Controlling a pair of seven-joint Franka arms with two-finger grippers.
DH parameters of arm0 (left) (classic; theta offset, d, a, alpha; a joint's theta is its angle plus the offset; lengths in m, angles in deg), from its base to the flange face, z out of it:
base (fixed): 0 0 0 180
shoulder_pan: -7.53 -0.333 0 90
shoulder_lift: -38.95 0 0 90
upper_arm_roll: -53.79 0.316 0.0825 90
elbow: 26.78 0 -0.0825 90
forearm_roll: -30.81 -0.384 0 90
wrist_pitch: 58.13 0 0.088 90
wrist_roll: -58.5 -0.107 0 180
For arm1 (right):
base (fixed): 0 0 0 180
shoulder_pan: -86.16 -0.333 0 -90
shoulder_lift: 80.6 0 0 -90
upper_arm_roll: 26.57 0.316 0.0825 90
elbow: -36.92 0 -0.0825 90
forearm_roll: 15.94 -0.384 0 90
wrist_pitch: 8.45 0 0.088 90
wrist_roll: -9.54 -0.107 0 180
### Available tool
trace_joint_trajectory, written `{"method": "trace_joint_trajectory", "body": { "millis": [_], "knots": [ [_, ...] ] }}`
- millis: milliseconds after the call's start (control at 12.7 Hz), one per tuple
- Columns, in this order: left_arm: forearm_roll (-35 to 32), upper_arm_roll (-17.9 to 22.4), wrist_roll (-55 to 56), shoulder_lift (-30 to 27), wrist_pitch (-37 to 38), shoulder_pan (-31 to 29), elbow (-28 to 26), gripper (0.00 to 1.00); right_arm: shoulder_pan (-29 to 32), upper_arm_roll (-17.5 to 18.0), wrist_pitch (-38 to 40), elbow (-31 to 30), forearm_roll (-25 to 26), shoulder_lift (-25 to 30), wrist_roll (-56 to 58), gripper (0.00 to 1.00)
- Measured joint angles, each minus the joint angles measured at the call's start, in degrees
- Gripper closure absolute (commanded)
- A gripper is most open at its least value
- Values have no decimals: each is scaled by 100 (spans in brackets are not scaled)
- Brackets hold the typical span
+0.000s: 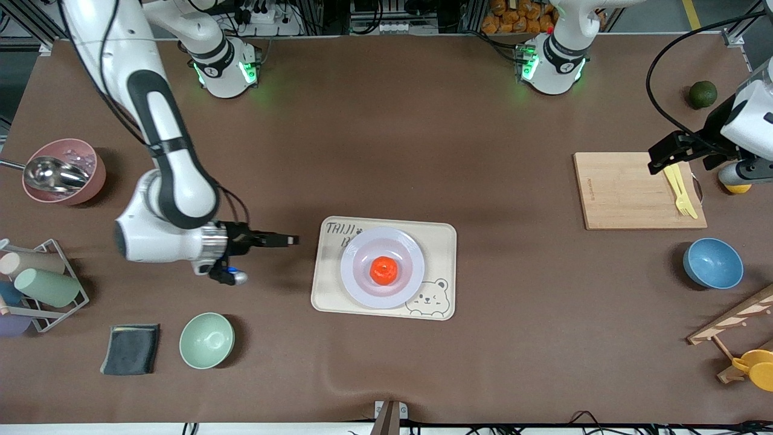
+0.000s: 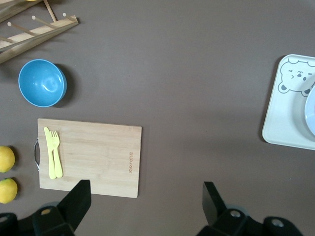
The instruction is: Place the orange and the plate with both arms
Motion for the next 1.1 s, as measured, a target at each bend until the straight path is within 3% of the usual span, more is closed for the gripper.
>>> {"method": "trace_joint_trajectory", "body": {
  "millis": [236, 471, 785, 1099],
  "knots": [
    [0, 0, 0, -2, 0, -1, 30, 0, 160, -474, 879, 249, 876, 235, -2, 0],
    [0, 4, 0, -2, 0, -2, 38, 0, 542, -487, 1238, 559, 1905, 278, -4, 0],
    [0, 7, 0, -5, 0, -3, 106, 0, 1402, 101, 1425, 730, 3314, 853, 406, 0],
    [0, 10, 0, -27, 2, -3, 114, 0, 2026, 617, 2084, 770, 3782, 1753, 499, 0]
  ]
}}
